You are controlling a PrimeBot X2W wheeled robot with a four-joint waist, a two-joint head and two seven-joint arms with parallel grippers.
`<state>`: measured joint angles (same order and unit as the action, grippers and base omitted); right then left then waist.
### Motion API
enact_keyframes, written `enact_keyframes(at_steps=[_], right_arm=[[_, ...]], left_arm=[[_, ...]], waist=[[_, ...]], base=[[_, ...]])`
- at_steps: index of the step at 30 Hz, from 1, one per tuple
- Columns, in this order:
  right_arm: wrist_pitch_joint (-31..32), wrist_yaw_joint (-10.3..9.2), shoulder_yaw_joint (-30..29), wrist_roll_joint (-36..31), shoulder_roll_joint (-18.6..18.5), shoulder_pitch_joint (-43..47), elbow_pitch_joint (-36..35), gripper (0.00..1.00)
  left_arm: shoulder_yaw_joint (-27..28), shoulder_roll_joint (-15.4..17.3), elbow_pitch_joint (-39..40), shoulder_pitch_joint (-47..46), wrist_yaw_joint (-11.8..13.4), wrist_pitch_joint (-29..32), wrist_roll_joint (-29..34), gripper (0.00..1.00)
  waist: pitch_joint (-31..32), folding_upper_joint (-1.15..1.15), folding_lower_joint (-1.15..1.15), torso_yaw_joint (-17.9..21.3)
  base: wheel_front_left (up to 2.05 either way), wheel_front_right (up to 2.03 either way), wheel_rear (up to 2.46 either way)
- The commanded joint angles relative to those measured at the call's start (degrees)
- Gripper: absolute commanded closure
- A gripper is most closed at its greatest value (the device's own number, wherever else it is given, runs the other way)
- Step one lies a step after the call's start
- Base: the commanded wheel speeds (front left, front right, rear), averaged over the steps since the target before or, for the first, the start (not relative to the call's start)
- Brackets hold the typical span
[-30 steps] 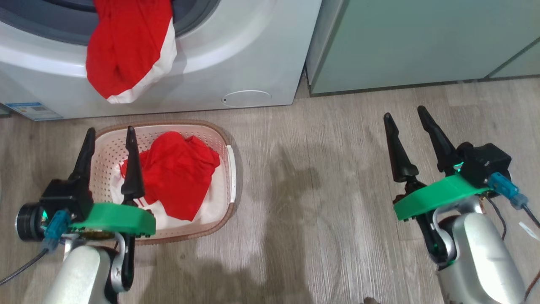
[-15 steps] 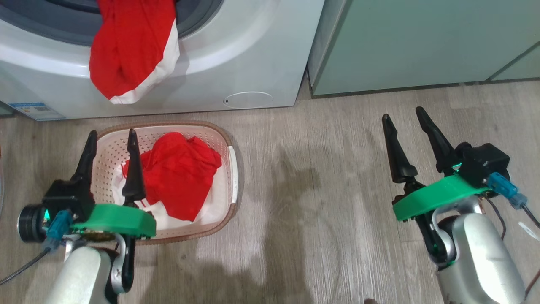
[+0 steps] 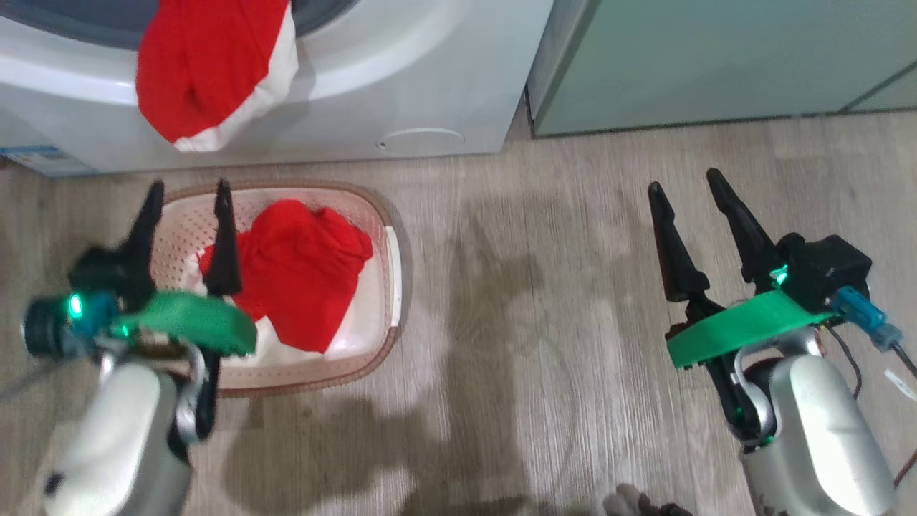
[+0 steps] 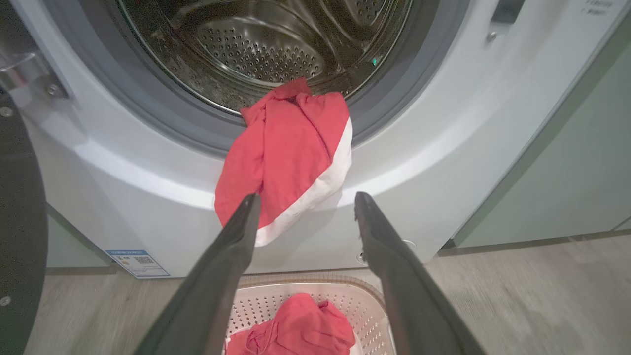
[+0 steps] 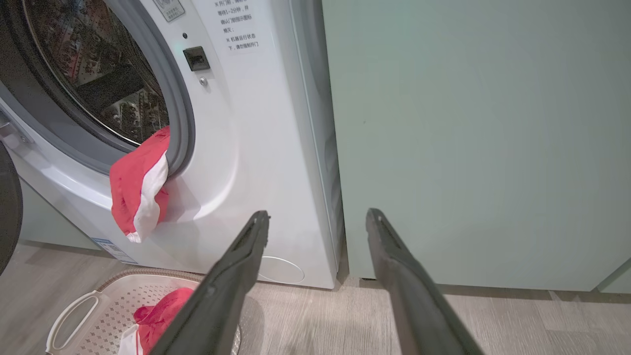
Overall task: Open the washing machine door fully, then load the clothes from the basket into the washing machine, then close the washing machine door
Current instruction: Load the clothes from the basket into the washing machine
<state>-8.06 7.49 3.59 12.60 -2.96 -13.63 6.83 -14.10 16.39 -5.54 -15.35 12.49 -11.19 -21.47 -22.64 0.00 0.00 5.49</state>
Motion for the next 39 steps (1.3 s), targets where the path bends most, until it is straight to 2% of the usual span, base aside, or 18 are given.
enact_keyframes(at_steps=[1, 8, 15, 20, 28, 29, 30, 31, 39], right_arm=[[-0.3, 0.00, 1.6, 0.2, 0.1, -1.8, -2.4, 0.00], [-1.4, 0.00, 3.7, 1.3, 0.1, -4.2, -2.7, 0.00], [-3.4, 0.00, 6.1, 2.8, 0.1, -6.8, -1.1, 0.00], [-4.4, 0.00, 6.9, 3.4, 0.1, -8.0, 0.1, 0.00], [-5.7, 0.00, 7.9, 4.3, 0.1, -9.3, 2.1, 0.00], [-5.8, 0.00, 8.0, 4.4, 0.1, -9.4, 2.3, 0.00], [-5.9, 0.00, 8.0, 4.5, 0.1, -9.5, 2.5, 0.00], [-6.0, 0.00, 8.1, 4.6, 0.1, -9.5, 2.7, 0.00], [-6.4, 0.00, 7.3, 4.7, 0.1, -9.1, 4.0, 0.00]], left_arm=[[2.0, 2.5, -0.7, -4.8, -0.8, 1.5, -0.4, 0.00], [3.3, 5.8, -14.2, -17.3, -5.3, 6.1, -2.7, 0.00], [4.3, 7.9, -26.8, -28.2, -9.4, 7.0, -4.8, 0.00], [4.1, 8.7, -32.6, -33.1, -11.5, 7.2, -5.2, 0.00], [3.7, 9.1, -39.7, -39.6, -13.2, 8.0, -5.7, 0.00], [3.4, 9.1, -40.3, -40.2, -13.6, 8.3, -5.7, 0.42], [3.3, 9.1, -40.8, -40.7, -13.8, 8.6, -5.8, 0.97], [3.1, 9.1, -41.3, -41.0, -13.9, 9.2, -5.8, 1.00], [0.6, 8.7, -40.6, -40.9, -14.5, 13.8, -5.2, 1.00]], waist=[[-2.4, 0.00, 0.00, 0.6], [-8.9, 0.00, 0.00, 3.3], [-13.9, 0.00, 0.00, 6.2], [-15.5, 0.00, 0.00, 7.2], [-16.4, 0.00, 0.00, 7.9], [-16.4, 0.00, 0.00, 7.9], [-16.3, 0.00, 0.00, 7.9], [-16.3, 0.00, 0.00, 7.9], [-14.4, 0.00, 0.00, 6.4]], base=[[0.00, 0.00, 0.00], [0.00, 0.00, 0.00], [0.00, 0.00, 0.00], [0.00, 0.00, 0.00], [0.00, 0.00, 0.00], [0.00, 0.00, 0.00], [0.00, 0.00, 0.00], [0.00, 0.00, 0.00], [0.00, 0.00, 0.00]])
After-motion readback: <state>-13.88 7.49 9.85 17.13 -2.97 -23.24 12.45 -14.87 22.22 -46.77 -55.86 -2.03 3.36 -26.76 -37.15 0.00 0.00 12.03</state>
